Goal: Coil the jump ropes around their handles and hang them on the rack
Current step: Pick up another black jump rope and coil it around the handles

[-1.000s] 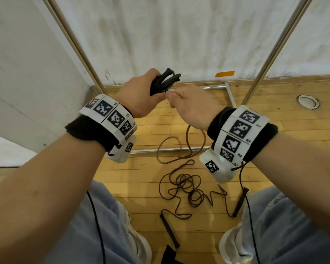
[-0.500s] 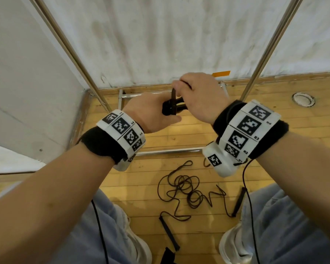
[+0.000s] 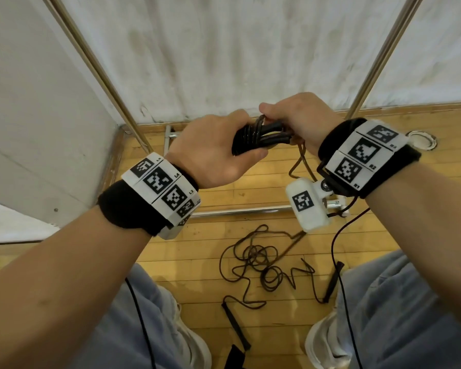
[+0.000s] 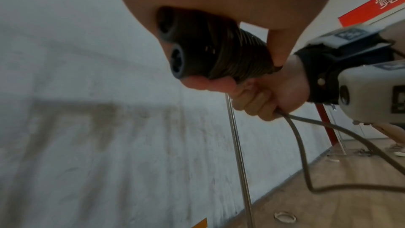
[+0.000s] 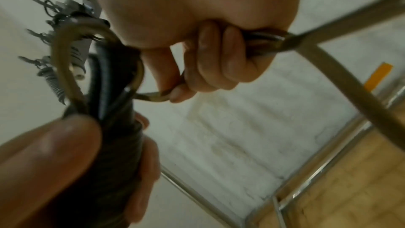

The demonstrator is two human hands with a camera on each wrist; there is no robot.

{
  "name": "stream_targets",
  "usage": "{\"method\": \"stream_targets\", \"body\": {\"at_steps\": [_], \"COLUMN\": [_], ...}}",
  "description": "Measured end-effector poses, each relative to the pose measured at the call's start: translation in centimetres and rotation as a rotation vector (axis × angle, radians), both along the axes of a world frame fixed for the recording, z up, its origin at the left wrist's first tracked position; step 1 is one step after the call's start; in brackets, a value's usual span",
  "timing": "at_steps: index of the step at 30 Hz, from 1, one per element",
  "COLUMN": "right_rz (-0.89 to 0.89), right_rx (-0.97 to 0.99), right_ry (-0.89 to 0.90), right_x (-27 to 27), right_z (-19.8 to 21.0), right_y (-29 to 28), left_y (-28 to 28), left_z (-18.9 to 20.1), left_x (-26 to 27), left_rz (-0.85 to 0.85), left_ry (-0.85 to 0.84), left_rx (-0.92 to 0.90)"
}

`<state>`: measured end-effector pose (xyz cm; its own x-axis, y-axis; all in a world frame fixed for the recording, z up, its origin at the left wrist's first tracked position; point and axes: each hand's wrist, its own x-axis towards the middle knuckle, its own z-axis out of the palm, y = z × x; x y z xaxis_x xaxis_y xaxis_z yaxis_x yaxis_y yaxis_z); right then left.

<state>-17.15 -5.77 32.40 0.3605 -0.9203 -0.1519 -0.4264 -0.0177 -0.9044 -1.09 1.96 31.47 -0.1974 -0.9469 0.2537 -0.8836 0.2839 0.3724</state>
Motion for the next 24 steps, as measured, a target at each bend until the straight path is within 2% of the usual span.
{"method": "stream_targets", "body": {"at_steps": [4, 6, 10, 15, 19, 22, 24], "right_rz": [0.025, 0.015, 0.044, -0.054, -0.007, 0.009, 0.006], "right_rx": [0.299, 0.379, 0.261, -0.293, -0.424, -0.565, -0.562], "right_ry": [-0.343, -0.460, -0.543, -0.191, -0.015, 0.244, 0.330], "right_x": [0.8, 1.6, 3.0, 3.8, 3.8, 3.5, 3.2], "right_z": [-1.3, -1.8, -1.6, -1.9, -3.2, -3.3, -3.0], "right_y": [0.9, 1.5, 2.1, 2.4, 3.0, 2.6, 2.2], "left_y": [0.0, -0.1, -0.6, -1.1, -1.4, -1.4, -1.3], "left_z": [0.3, 0.4, 1.0, 1.2, 1.0, 0.9, 0.8], "left_x": [0.6, 1.0, 1.3, 1.1, 1.1, 0.9, 0.7], "left_rz": [0.052, 0.083, 0.148, 0.187, 0.208, 0.190, 0.181], "left_ry": [0.097, 0.135, 0.328, 0.384, 0.342, 0.318, 0.300], "left_rx": [-0.011, -0.019, -0.093, -0.066, -0.054, -0.018, 0.011]}}
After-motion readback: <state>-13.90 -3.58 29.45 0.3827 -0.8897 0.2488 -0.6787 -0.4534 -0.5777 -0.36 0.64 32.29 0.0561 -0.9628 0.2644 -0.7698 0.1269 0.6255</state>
